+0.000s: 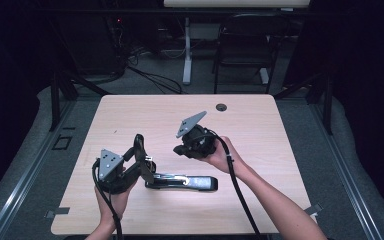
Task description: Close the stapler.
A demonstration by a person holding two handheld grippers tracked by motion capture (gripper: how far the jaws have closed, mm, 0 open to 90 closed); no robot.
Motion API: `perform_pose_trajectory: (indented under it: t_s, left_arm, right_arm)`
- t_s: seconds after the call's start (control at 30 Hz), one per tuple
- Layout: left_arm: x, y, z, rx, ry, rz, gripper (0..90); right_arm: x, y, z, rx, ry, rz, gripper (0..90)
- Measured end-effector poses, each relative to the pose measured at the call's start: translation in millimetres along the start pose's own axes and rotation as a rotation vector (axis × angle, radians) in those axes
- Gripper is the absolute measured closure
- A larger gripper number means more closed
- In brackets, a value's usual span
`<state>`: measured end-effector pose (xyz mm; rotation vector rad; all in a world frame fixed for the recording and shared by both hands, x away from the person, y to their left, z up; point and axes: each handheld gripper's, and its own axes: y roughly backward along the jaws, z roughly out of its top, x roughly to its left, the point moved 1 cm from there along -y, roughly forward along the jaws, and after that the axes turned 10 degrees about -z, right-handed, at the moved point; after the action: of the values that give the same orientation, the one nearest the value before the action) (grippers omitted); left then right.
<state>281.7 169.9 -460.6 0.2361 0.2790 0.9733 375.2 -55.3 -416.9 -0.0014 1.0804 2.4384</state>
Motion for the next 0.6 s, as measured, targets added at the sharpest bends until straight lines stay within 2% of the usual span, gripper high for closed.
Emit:
perform_pose_trajectory:
  t_s: [0.03, 0.37, 0.6]
  left_arm:
    - [-0.5, -0.4, -0.5, 0.000, 0.001, -0.001, 61.0]
    - [-5.2, -3.3, -2.7, 0.009, -0.009, -0.023, 59.8]
    - [-9.8, -5.9, -3.3, 0.016, -0.020, -0.037, 59.0]
  right_arm:
    - [1.1, 1.2, 4.9, -0.015, -0.006, 0.002, 89.9]
    - [19.5, 4.4, 47.2, -0.096, 0.060, 0.024, 90.0]
    - [20.7, 7.6, 54.6, -0.137, 0.048, 0.001, 90.0]
